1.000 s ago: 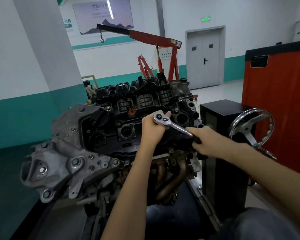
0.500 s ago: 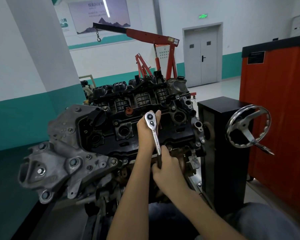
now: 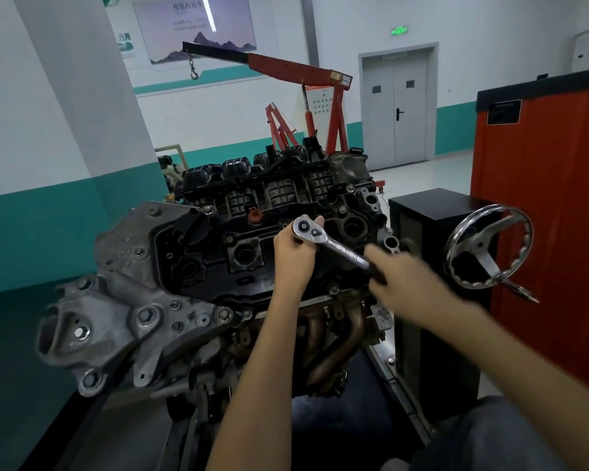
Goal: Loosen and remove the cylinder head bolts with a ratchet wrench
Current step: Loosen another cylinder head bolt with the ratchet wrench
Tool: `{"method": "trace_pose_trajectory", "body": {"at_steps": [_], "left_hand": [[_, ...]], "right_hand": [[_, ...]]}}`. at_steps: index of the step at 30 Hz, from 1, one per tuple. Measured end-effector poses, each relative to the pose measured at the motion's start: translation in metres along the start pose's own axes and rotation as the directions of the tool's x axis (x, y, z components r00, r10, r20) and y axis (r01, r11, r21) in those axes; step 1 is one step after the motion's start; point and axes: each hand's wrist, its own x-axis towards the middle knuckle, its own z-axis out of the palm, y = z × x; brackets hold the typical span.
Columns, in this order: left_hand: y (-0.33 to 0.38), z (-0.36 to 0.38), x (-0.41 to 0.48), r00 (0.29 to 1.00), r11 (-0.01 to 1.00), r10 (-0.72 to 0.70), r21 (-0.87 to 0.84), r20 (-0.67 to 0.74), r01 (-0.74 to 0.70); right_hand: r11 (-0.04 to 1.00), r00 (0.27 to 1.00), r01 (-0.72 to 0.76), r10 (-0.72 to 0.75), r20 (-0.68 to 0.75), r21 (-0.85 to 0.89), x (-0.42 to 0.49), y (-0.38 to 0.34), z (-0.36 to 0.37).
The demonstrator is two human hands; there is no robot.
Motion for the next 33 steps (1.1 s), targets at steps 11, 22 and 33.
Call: {"method": "trace_pose_trajectory", "body": {"at_steps": [11, 22, 33], "left_hand": [[0.0, -0.002, 0.006, 1.0, 0.999, 0.004, 0.037, 0.027, -0.005], [-0.001, -0.005, 0.0, 1.0, 0.999, 0.018, -0.039, -0.009, -0.019], [-0.002, -0.004, 0.009, 1.0, 0.998, -0.011, 0.055, 0.011, 0.01]], "right_hand": [[0.921, 0.992, -0.116, 0.09, 0.087, 0.372, -0.018, -0.033, 0.036], [0.992, 0.998, 0.008, -0.017, -0.066, -0.126, -0.004, -0.011, 0.004], [0.971, 0.999, -0.046, 0.044, 0.013, 0.235, -0.018, -0.036, 0.033]]}}
